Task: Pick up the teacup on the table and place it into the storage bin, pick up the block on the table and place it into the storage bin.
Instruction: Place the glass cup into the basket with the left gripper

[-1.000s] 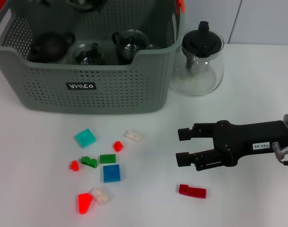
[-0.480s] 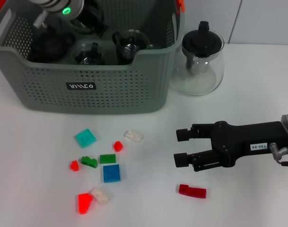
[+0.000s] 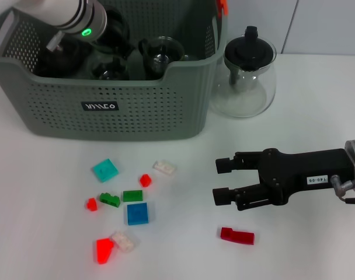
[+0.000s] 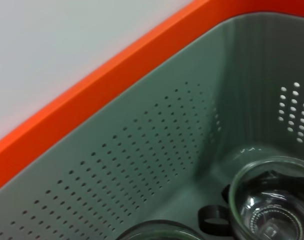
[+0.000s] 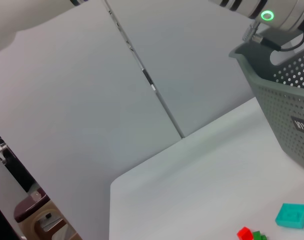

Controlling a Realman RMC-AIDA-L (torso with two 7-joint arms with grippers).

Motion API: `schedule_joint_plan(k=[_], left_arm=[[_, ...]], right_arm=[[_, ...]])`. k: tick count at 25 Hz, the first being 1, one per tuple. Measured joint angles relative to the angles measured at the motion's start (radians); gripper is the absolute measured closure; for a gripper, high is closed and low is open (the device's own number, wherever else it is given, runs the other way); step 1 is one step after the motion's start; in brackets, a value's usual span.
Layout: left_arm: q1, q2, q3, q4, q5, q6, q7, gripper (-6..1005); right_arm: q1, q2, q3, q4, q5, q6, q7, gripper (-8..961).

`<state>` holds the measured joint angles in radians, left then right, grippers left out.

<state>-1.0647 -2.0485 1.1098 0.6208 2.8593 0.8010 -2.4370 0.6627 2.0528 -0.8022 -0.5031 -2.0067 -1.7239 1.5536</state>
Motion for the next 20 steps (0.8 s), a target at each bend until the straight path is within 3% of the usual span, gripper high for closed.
schedule_joint_plan(k=[13,20], left_arm=[[0.012,-0.014,0.055,-0.004,0.000,-0.033,-0.004,935],[0.012,-0.014,0.056,-0.003,0.000,-0.039,-0.003,846]], right_arm=[[0.000,0.003,-0.006,0.000,0.001,0.014,0.003,26],[0.000,0.003,-0.004,0.000,0.001,0.014,0.003,26]])
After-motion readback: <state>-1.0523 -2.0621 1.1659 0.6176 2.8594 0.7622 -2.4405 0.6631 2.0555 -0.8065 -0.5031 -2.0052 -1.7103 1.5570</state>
